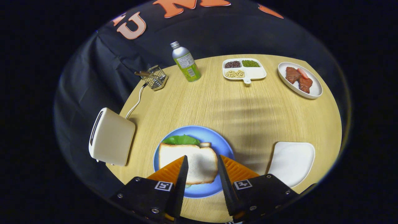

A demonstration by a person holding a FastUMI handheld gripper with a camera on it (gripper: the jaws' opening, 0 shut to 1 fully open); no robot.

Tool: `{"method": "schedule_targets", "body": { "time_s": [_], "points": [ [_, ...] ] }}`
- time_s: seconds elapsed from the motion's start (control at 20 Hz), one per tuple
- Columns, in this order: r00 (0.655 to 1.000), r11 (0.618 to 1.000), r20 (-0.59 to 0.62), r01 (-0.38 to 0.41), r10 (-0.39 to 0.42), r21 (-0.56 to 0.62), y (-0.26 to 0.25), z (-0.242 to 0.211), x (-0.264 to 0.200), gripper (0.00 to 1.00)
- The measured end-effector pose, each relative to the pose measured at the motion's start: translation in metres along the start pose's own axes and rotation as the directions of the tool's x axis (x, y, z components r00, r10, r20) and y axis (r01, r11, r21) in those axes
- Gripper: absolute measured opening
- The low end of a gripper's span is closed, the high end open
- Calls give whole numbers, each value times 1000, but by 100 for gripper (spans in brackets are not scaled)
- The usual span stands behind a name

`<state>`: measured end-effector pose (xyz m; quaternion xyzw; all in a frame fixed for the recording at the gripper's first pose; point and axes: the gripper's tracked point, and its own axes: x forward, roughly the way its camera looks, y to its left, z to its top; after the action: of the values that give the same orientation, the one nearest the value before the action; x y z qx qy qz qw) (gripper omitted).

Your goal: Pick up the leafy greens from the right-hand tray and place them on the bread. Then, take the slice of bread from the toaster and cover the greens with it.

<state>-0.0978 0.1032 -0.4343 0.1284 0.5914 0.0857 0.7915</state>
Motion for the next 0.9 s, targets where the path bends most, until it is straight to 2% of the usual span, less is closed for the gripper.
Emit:
{"method": "schedule_targets", "body": {
  "time_s": [0.2, 0.4, 0.55, 0.7, 0.9],
  "points": [
    [986, 999, 163, 34, -32, -10, -17, 47, -43, 57],
    [933, 995, 352, 95, -79, -30, -31, 100, -105, 64],
    [851, 984, 513, 168, -117, -53, -39, 140, -159, 71],
    [763, 972, 633, 225, -132, -69, -39, 171, -208, 74],
    [671, 974, 737, 211, -84, -81, -24, 193, -270, 79]
  ]
}}
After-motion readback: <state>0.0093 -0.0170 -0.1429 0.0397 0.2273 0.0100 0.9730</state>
